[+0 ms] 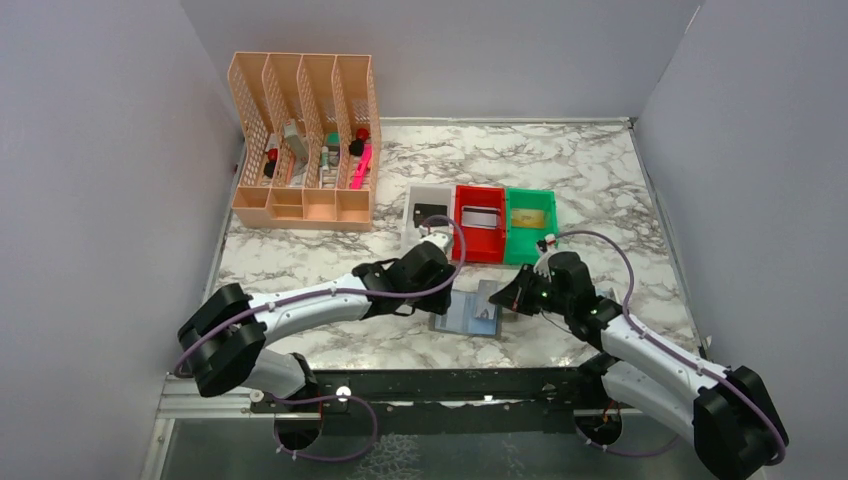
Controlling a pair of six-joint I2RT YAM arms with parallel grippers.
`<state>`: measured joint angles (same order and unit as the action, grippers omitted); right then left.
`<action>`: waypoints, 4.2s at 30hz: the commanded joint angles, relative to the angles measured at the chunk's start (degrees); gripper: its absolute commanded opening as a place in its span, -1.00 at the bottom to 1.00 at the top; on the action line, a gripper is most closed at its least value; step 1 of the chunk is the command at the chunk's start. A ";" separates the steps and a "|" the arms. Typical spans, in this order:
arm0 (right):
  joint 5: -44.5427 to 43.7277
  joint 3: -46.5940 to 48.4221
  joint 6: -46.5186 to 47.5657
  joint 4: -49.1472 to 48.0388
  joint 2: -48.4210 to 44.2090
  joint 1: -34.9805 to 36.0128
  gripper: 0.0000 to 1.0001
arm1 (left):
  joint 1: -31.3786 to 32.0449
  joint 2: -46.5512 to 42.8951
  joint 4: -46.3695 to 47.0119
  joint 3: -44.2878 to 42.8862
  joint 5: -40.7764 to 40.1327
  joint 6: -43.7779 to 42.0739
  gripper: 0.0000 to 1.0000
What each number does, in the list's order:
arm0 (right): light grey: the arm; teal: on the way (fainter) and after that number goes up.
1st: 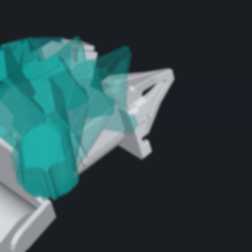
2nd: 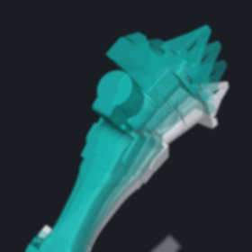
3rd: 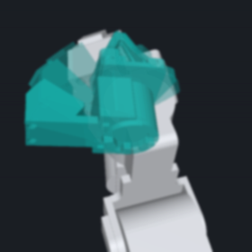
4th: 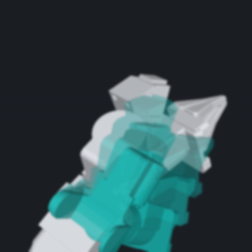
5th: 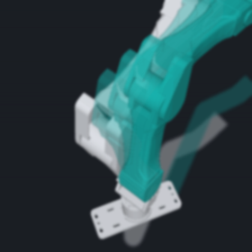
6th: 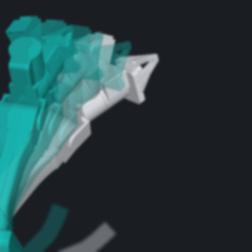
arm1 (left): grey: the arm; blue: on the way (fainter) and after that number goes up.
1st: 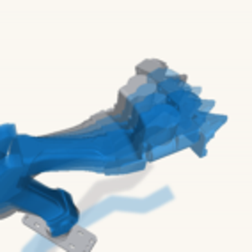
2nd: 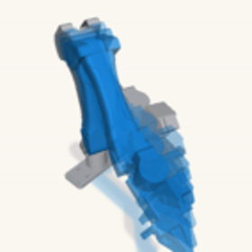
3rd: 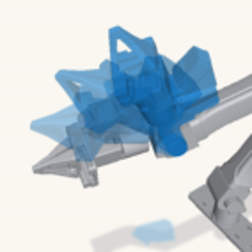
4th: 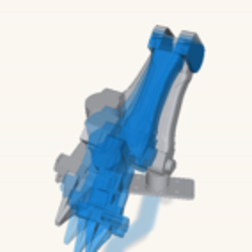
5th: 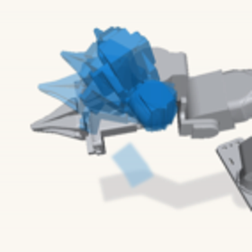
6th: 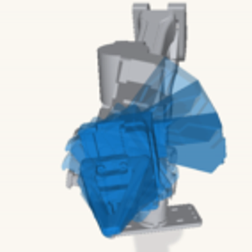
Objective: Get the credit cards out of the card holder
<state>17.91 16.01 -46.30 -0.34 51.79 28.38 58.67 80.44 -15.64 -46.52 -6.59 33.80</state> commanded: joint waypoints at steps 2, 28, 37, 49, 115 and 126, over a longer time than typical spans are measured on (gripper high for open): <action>2.92 1.13 3.73 -2.47 -1.97 -0.30 -0.98 | -6.75 -5.40 -4.18 -1.09 -1.81 -3.36 0.25; -15.89 15.31 28.52 -1.25 0.44 -0.27 -0.97 | -15.96 -24.97 -15.90 1.43 -26.63 -13.05 0.98; -16.83 21.26 40.95 -8.73 11.84 -0.26 -0.96 | -15.97 -26.97 -15.91 1.67 -27.24 -13.15 0.97; -24.57 28.39 64.21 -14.97 26.41 2.01 -0.98 | -15.96 -26.57 -16.07 1.69 -27.05 -13.67 0.98; -27.42 38.24 69.59 -13.50 43.54 6.16 -0.29 | -17.44 -22.92 -17.06 0.91 -26.81 -14.03 0.97; -23.50 47.48 36.03 12.23 48.74 6.16 -0.60 | -17.53 -22.57 -17.05 0.79 -26.55 -14.07 0.97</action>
<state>-7.01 59.40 3.99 -0.05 96.79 34.46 41.58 57.43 -32.71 -44.62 -32.67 20.27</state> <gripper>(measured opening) 0.228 0.987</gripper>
